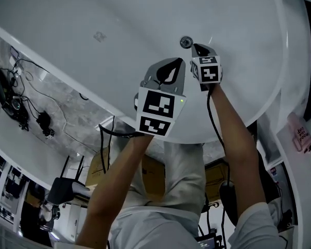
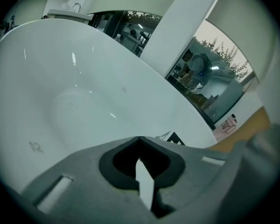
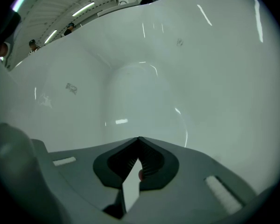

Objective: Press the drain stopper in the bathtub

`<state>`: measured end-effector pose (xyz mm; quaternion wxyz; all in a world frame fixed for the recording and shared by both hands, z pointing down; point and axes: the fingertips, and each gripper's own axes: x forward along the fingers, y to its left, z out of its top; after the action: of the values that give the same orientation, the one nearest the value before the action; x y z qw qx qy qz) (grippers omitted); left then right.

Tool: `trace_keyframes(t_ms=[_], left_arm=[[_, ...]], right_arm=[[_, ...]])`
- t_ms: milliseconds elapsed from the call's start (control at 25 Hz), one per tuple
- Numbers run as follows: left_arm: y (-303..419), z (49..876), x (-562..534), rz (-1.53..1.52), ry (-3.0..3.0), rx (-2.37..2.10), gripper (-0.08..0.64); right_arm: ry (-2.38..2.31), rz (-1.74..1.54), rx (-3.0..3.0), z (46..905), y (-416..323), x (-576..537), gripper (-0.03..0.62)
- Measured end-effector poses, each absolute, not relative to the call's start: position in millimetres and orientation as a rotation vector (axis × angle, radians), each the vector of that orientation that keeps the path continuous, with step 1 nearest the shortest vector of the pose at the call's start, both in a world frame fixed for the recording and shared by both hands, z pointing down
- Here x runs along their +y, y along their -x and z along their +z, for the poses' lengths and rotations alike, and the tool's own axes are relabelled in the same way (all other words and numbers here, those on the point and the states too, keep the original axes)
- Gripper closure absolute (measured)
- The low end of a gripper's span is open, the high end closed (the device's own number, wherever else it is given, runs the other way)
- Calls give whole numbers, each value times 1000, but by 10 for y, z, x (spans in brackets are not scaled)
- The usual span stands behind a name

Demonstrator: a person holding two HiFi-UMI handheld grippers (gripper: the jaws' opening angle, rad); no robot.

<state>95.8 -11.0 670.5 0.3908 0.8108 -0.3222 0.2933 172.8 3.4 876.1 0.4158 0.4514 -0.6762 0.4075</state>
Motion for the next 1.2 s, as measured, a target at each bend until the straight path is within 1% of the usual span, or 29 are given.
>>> trace_keyframes(t_ms=[600, 1200], left_arm=[[-1101, 5727, -73, 735, -2125, -826, 560], [-1091, 4755, 183, 662, -2154, -862, 560]], right_arm=[[-1256, 998, -1823, 7363, -1839, -130, 586], [-1411, 918, -2038, 5858, -1694, -341, 586]])
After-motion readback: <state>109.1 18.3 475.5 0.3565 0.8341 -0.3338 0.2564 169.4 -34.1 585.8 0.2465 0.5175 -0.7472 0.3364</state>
